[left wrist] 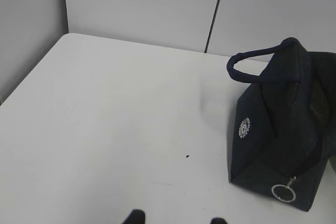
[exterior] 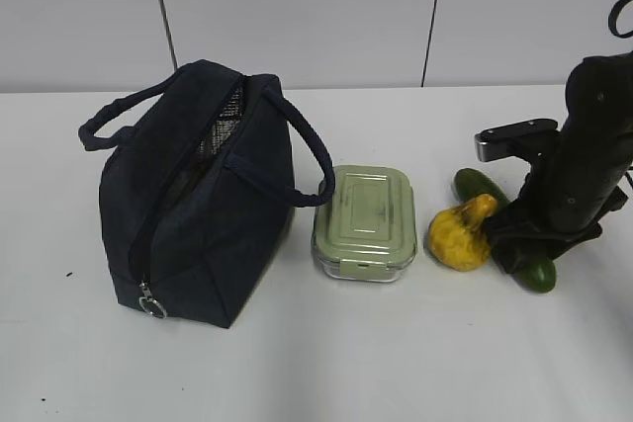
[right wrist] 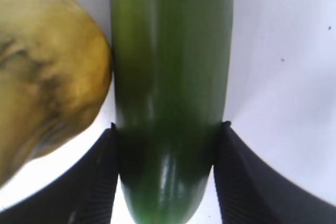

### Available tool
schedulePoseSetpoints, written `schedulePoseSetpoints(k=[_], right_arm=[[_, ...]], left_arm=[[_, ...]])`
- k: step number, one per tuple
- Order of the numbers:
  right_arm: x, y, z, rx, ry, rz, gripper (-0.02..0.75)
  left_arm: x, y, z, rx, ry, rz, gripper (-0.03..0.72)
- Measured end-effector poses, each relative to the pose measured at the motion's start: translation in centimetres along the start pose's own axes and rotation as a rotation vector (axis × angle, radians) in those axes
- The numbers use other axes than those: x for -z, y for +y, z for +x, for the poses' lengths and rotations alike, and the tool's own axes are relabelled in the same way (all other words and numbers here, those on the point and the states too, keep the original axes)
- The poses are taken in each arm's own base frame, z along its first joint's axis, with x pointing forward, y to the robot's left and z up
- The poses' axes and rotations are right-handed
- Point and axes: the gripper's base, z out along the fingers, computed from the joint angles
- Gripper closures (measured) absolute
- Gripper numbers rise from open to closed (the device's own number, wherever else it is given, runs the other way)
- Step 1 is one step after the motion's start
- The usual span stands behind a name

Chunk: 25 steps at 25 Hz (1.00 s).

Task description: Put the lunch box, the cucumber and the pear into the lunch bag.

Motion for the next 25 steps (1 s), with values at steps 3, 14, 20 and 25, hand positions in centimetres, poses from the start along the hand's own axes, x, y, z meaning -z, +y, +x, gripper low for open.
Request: schedulePoseSetpoints(k=[3,14,20,25], right_arm=[[0.0,0.0,0.0,0.001,0.003,0.002,0.355],[3.2,-1.2,0.2,-0.041,-0.052,0.078,0.357],[5.3,-1.3,0.2,-0.076,-0.11,0.084,0.358],[7.6,-1.3,0.4,-0.082,-0.175,0.091,0.358]], left_arm=[[0.4,-0.2,-1.0,-0.005,0.006,0.014,0.445],[-6.6,-3.3,-9.7,-0.075,0.248,0.26,0.357],[-14.2,-4.9,-11.7,-0.114,0.411,0.431,0.307],[-19.6,-5.4,-11.5,-0.155,0.538,0.48,0.305]])
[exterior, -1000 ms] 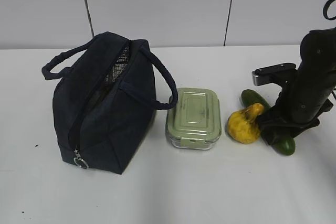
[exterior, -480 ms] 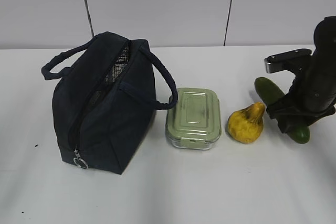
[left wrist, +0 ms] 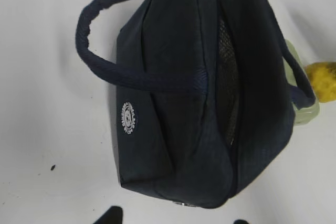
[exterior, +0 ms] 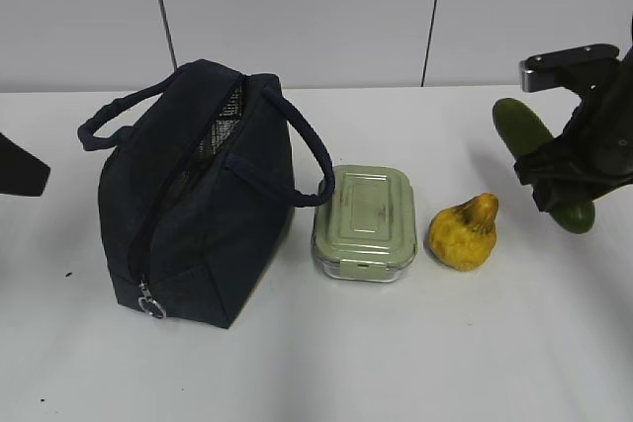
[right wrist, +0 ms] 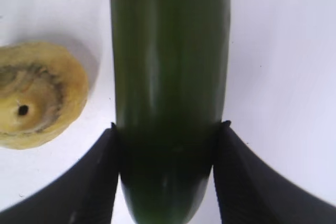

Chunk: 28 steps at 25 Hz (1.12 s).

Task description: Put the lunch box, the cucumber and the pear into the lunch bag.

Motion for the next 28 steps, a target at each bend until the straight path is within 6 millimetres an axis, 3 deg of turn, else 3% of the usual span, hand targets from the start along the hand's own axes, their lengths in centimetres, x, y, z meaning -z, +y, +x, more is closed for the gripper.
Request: schedulePoseSetpoints(k=[6,13,15,17,19,21,28], right_arm=[[2.8,-0.3,-0.3,-0.008,-0.09,0.004,0.358],[6.6,-0.2,-1.0,-0.022,-0.208,-0.033,0.358],[7.6,0.1,-1.1,-0.018,-0.234,-0.077,0.358],[8.4,0.7,-1.3,0.002,-0.255,-0.147,0.358],[9.0,1.8,-1.5,0.023,-0.267,-0.24,0.358],[9.7,3.4,-1.7,0.072,-0.278,-0.327,0.358],[12.8,11.8,-1.7,0.149,-0.359,-0.659,0.358]], left_arm=[[-2.5,-0.4,-2.5,-0.059,0.003,0.066,0.305],[-6.3,0.1,-3.2,-0.054,0.06,0.07,0.318],[-7.2,0.1,-3.5,-0.054,0.071,0.072,0.363],[-8.1,0.2,-3.7,-0.053,0.089,0.078,0.463],[-8.7,0.0,-3.9,-0.058,0.101,0.09,0.612],[-9.1,-0.2,-4.0,-0.062,0.104,0.094,0.68],[-9.3,-0.5,-4.4,-0.046,0.073,0.101,0.704]])
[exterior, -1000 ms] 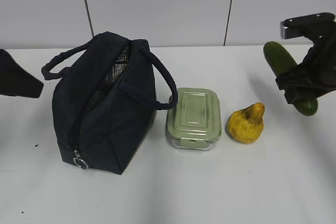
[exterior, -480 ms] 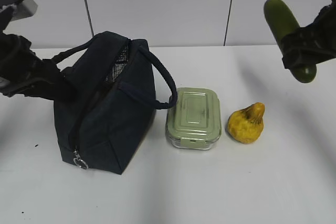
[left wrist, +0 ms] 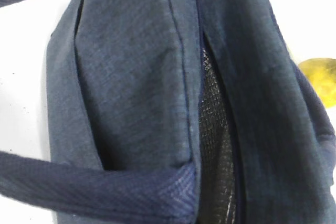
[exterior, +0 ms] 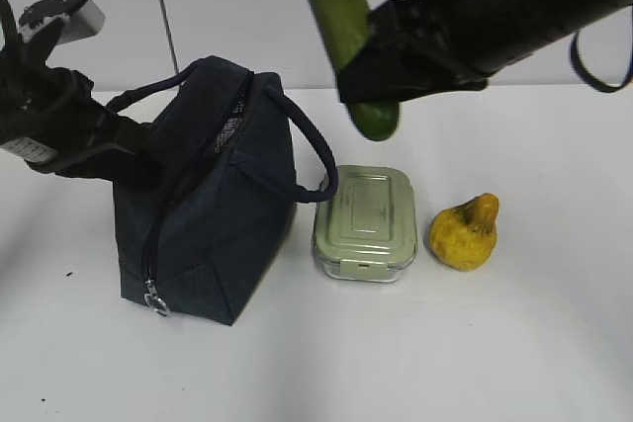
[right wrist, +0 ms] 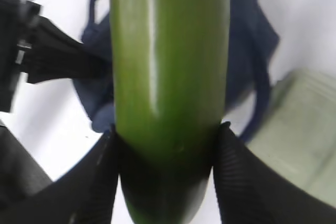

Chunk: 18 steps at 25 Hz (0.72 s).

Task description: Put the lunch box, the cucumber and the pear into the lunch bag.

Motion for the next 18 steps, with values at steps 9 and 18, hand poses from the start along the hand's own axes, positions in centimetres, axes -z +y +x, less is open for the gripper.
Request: schedulePoseSetpoints(k=[9,18], right_arm=[[-5.9,5.5,-0.7,-0.086,-0.07,-0.241,0.358],[-12.4,4.5,0.6,-0.146,-0.003,-0.251,0.358]], left_arm=[[0.7,-0.4,-0.2,-0.001,-0.026,0.005,0.706],[0.7,-0.4,-0.1,-0.001,-0.025,0.006,0.706]])
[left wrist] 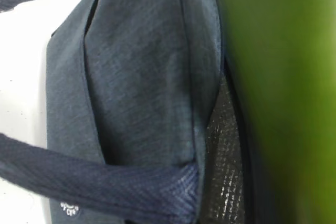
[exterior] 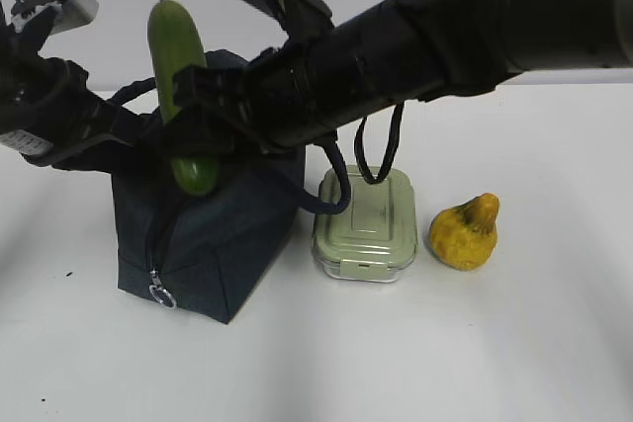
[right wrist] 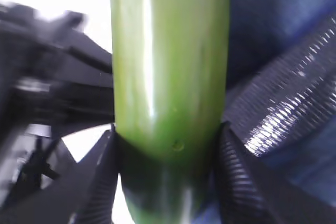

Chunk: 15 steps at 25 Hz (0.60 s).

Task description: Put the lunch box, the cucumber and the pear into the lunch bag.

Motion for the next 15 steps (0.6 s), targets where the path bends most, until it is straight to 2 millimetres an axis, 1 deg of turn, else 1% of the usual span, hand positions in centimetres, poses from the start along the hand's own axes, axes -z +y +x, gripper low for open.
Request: schedulePoseSetpoints(k=[3,11,13,15], right_arm=[[-1.0,-1.1,0.5,0.012,0.03,0.044,0.358],[-0.8,-2.8,1.0,0.025,0.101,0.198,0.358],[-0.8,-3.0,1.1,0.024,0.111,0.213,0.356],[-0.8,-3.0,1.1,0.032,0.117,0.217,0.33]], left_arm=[[0.0,0.0,0.0,0.0,0.0,0.0,0.706],[0.5,-0.2,-0.1,-0.006,-0.022,-0.005,0.706],[0.5,-0.2,-0.1,-0.006,-0.022,-0.004,0.706],[0.5,-0.2,-0.2,-0.005,-0.025,-0.005,0.706]])
